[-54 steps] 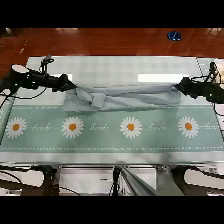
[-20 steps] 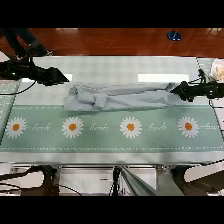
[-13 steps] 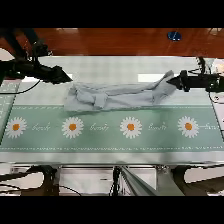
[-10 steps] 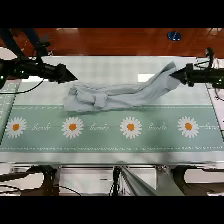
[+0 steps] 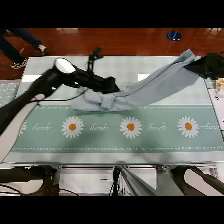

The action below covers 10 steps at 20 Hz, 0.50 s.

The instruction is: Fold the shirts.

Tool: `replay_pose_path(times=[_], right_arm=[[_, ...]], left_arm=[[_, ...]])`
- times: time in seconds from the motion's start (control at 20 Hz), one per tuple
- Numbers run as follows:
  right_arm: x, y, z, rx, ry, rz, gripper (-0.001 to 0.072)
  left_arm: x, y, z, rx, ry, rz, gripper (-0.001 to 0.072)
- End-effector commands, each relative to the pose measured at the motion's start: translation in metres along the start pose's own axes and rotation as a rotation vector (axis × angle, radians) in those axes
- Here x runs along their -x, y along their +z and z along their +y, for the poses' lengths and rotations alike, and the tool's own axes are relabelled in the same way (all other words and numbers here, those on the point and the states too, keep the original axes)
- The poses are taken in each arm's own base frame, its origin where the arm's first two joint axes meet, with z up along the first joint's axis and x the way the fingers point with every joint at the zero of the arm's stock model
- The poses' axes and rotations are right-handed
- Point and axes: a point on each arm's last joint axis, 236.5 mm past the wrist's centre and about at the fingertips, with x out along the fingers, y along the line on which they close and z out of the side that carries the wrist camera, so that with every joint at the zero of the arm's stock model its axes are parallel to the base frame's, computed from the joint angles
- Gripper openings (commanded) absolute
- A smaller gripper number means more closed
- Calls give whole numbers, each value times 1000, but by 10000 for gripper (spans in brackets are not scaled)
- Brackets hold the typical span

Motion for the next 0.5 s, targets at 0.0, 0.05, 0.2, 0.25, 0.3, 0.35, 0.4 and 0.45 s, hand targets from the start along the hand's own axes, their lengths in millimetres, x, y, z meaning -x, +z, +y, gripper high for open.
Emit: replay_pose_path(times=[0.0,0.05,0.2,0.25,0.3,0.35,0.4,0.45], right_arm=[[26,-10,19,57,-55,-18,26],[31,-12,25,69,-54,-24,26],[42,-19,43,85,-43,-35,26],[45,-20,49,89,-36,-43,26],[48,-21,55,92,-23,-49,26],[51,-21,63,92,-1,-58,26],[53,-21,72,90,23,-68,26],[55,-20,79,89,44,-78,26]], left_arm=[[-64,-26,-19,39,-8,22,26],[-75,-31,-24,66,-27,23,26],[-107,-37,-35,138,-77,-1,26],[-116,-42,-37,150,-86,4,26],[-125,-46,-37,163,-88,12,26],[-135,-52,-35,177,-85,19,26],[-146,-58,-33,193,-81,22,26],[-156,-64,-34,216,-88,33,26]])
